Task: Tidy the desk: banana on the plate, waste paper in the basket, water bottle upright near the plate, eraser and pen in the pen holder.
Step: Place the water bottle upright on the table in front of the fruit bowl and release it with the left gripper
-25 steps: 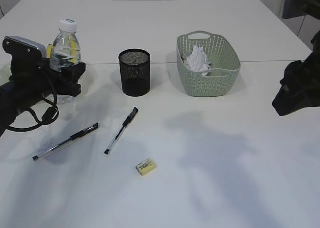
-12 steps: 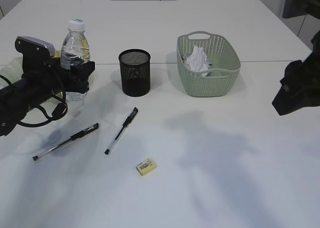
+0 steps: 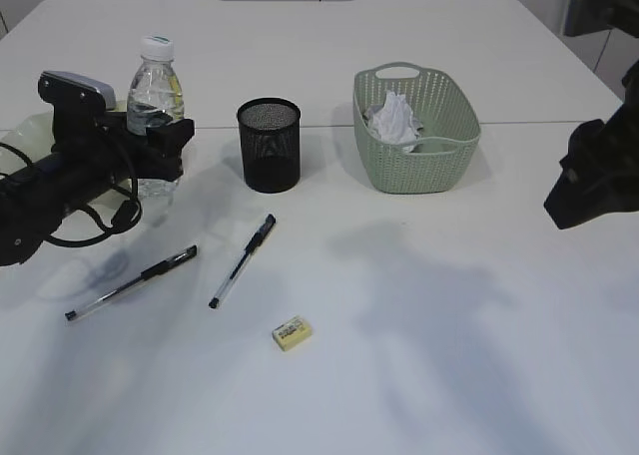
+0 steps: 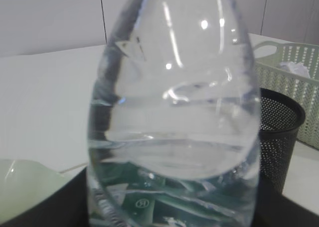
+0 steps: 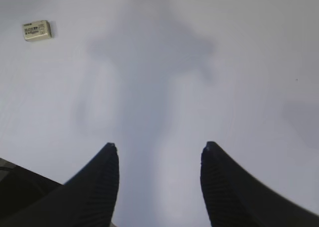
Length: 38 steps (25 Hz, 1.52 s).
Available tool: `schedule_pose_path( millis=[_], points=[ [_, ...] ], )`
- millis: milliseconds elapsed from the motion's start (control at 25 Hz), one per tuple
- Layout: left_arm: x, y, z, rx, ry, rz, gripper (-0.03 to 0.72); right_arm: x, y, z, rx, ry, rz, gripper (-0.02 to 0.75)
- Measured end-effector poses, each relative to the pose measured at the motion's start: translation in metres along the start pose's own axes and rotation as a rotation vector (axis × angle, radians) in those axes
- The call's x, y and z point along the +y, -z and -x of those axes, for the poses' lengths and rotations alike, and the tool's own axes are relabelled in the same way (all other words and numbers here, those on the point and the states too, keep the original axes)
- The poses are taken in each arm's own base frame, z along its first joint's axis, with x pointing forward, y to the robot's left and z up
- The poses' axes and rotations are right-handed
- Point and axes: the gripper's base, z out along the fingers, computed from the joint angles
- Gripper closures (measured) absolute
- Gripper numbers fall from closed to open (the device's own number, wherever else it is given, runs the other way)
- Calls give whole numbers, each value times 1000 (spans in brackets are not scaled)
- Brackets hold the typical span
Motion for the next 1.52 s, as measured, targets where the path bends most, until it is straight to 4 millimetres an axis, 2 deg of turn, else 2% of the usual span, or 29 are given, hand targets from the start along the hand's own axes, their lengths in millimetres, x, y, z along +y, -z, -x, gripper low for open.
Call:
schedule_pose_path(
  millis=[280, 600, 880, 1120, 1520],
  points=[
    [-7, -1, 0, 5, -31, -84, 298, 0, 0, 0, -4, 0, 0, 344],
    [-18, -4, -1, 5, -8, -104, 298, 0, 0, 1, -6, 1, -1, 344],
    [-15, -8, -24, 45, 75, -11, 298, 0, 0, 1, -6, 1, -1, 344],
    [-12, -14, -25, 28, 78, 2, 298, 0, 0, 1, -6, 3, -1, 344],
    [-11, -14, -39, 53, 92, 16, 298, 0, 0, 1, -6, 3, -3, 344]
  ],
)
